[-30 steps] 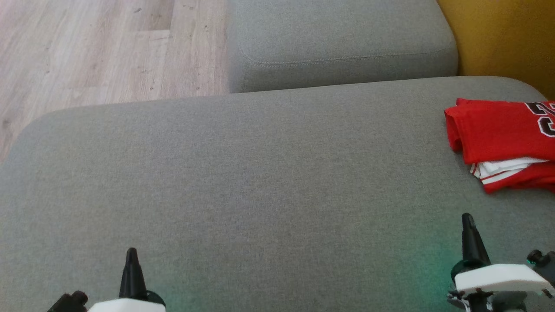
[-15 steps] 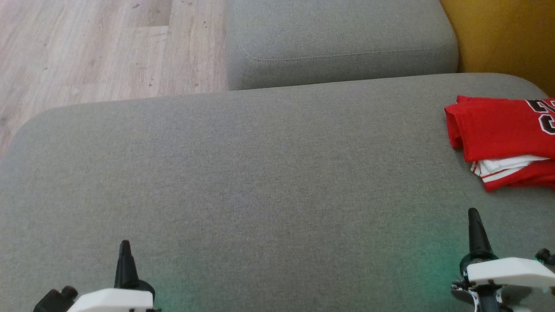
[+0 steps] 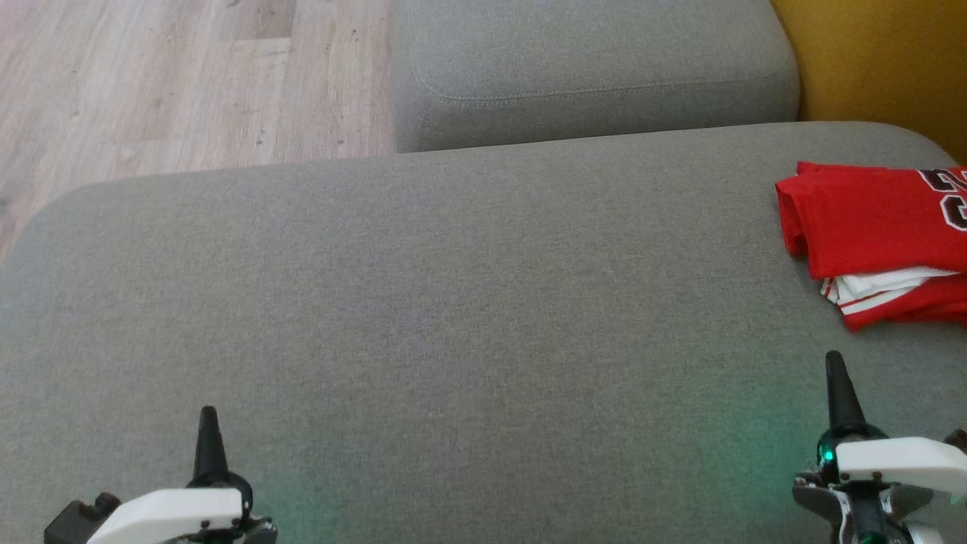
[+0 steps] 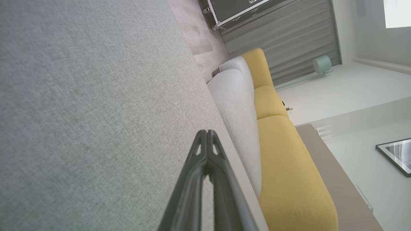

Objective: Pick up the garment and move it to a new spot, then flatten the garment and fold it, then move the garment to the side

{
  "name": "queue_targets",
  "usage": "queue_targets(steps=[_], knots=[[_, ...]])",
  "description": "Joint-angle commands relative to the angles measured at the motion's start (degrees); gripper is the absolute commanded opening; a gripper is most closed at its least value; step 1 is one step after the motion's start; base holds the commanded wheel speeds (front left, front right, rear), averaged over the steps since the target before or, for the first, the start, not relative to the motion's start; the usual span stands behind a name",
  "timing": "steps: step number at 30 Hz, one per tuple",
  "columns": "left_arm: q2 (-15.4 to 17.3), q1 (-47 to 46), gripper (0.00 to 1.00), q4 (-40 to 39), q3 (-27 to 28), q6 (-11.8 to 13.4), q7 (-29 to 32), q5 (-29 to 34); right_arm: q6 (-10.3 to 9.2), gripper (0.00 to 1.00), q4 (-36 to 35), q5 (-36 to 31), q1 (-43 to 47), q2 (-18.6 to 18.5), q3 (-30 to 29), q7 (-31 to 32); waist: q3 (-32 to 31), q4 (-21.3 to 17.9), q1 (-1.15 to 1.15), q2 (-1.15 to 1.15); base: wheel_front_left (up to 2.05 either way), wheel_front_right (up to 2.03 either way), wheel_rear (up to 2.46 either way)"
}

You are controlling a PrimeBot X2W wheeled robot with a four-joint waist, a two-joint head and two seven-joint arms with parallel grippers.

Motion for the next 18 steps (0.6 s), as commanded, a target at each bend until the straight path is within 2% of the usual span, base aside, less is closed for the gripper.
queue_targets(steps=[1,18], knots=[[0.8,-3.4,0.0,-1.5,1.9,-0.5,0.4,-1.5,-0.03,0.0,-2.1,1.7,-3.6,-0.1,0.4,0.4,0.0,0.0,0.0,0.0,0.0,0.0,0.0],[0.7,-6.0,0.0,-0.7,4.1,-2.0,3.1,-11.8,-0.04,0.0,-2.2,12.2,-5.4,0.3,-1.2,3.1,0.7,-0.1,0.0,0.0,0.0,0.0,0.0]])
